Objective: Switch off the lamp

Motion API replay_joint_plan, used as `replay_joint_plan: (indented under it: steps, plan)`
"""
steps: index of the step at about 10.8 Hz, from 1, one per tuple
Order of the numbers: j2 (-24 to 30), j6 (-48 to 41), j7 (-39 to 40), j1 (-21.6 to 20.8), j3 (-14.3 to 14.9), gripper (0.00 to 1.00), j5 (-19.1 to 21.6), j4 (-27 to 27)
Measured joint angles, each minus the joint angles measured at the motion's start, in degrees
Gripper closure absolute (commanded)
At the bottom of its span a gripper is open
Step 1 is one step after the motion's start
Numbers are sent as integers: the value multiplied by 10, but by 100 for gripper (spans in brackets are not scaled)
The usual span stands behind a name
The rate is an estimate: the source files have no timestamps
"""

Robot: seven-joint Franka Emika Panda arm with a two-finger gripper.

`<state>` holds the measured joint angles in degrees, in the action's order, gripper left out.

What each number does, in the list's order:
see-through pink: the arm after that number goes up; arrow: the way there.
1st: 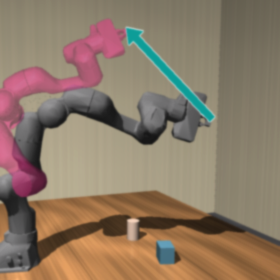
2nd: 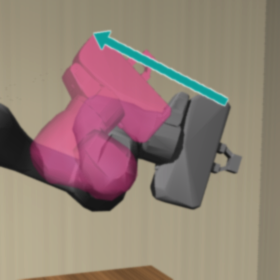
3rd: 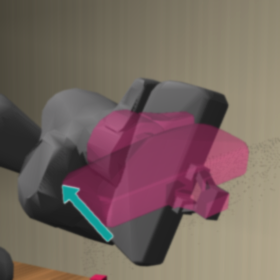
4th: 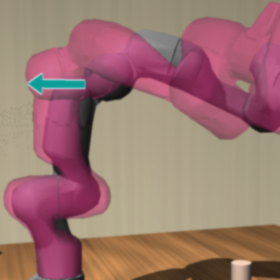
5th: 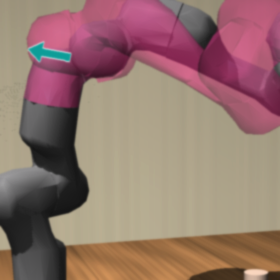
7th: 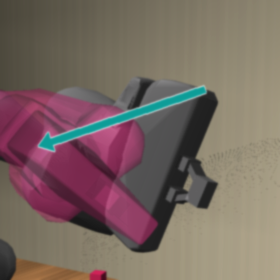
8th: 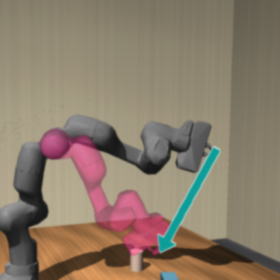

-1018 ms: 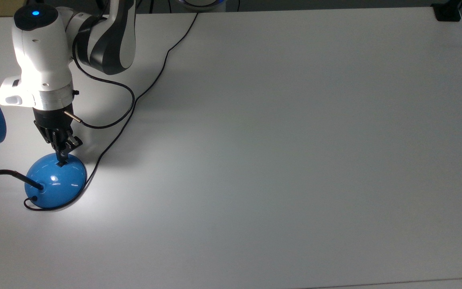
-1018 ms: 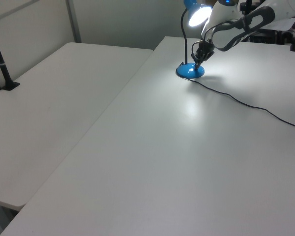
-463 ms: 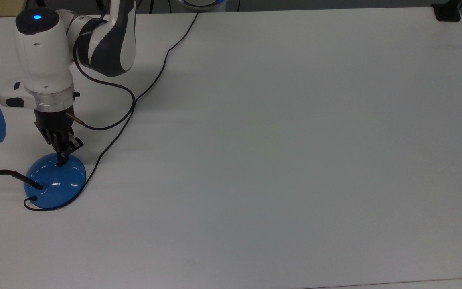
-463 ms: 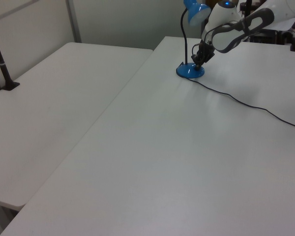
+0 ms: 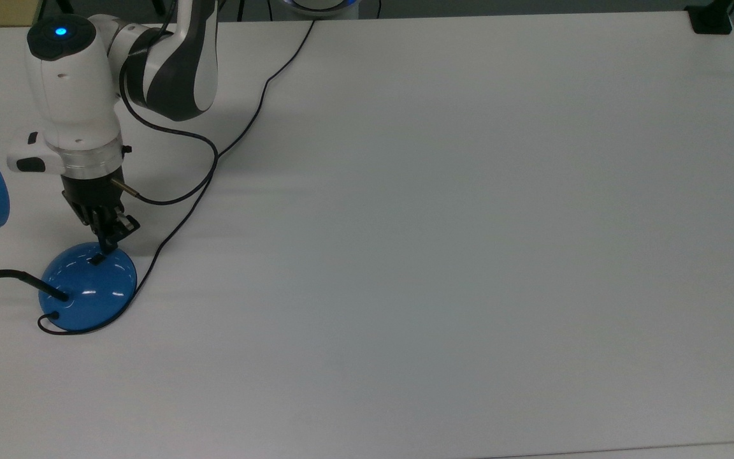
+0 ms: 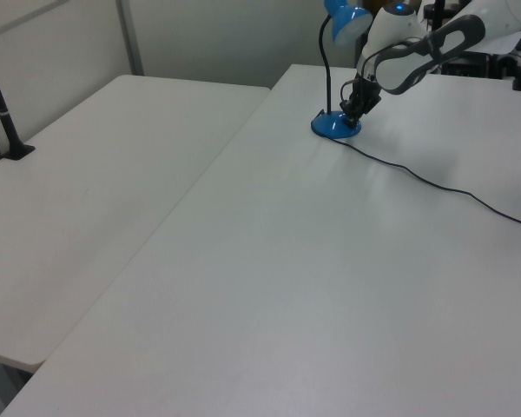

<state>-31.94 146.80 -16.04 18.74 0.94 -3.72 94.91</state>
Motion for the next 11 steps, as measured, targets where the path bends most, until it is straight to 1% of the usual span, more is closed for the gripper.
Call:
replay_joint_plan:
  steps: [1, 2, 4, 5, 6, 7, 8, 9, 10, 11]
  plan:
    - [9, -33, 0, 0, -12, 100, 0, -1]
    - [27, -78, 0, -1, -35, 97, 0, -3]
    - [81, -176, 0, -6, -92, 97, 0, -7]
    - [111, -230, 2, -14, -116, 97, -1, -12]
    - [135, -287, 14, -28, -131, 97, -1, -21]
    - [155, -345, 30, -47, -137, 97, -1, -34]
    - [171, -392, 47, -67, -138, 93, -1, -47]
    - [183, -416, 60, -80, -138, 85, -1, -53]
    - [201, -447, 86, -97, -137, 78, -1, -59]
    - [220, -474, 104, -111, -135, 65, -1, -60]
